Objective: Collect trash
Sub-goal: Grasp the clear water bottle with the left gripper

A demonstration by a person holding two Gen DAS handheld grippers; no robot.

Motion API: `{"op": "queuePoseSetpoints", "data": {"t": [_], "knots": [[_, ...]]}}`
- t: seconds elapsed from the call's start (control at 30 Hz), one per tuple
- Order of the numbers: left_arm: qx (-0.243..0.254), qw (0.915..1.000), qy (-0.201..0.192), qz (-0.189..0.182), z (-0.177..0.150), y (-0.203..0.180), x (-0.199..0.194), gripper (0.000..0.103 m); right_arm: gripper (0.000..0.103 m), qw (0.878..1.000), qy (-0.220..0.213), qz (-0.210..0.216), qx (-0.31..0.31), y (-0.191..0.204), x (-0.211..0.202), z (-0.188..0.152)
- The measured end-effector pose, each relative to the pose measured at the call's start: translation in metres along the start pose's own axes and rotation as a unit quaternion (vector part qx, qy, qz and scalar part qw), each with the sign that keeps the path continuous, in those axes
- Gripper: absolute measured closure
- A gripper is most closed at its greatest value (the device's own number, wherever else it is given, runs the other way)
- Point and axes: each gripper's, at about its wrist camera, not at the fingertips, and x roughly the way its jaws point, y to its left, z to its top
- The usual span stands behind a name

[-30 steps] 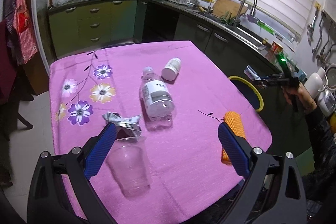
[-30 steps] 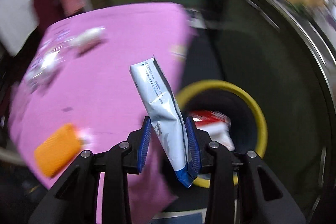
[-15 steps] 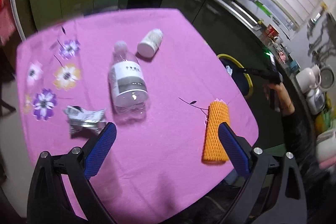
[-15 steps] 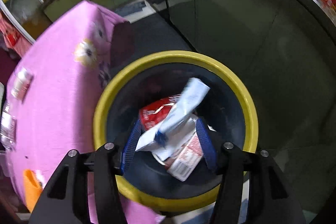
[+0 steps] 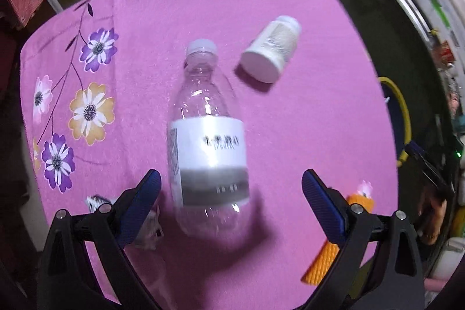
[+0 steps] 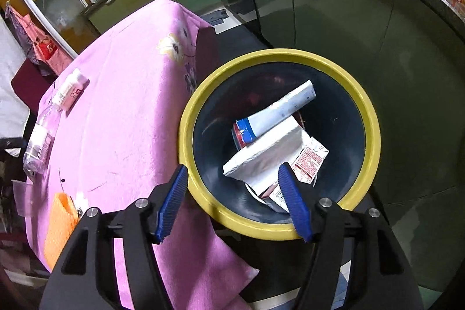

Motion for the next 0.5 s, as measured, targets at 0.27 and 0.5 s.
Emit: {"op": "queuePoseSetpoints", "data": {"t": [0.27, 0.5], "knots": [[-0.037, 0.9979, 0.045, 0.029, 0.012, 0.01, 0.031, 0.011, 0.039, 1.0, 0.005, 0.02, -0.002, 0.0, 0.005, -0.004], [-0.033, 0.9969, 0.062, 0.035, 0.014, 0.005, 0.044, 0.036, 0.039, 1.0, 0.003, 0.026, -0.004, 0.003, 0.006, -0.004]]}}
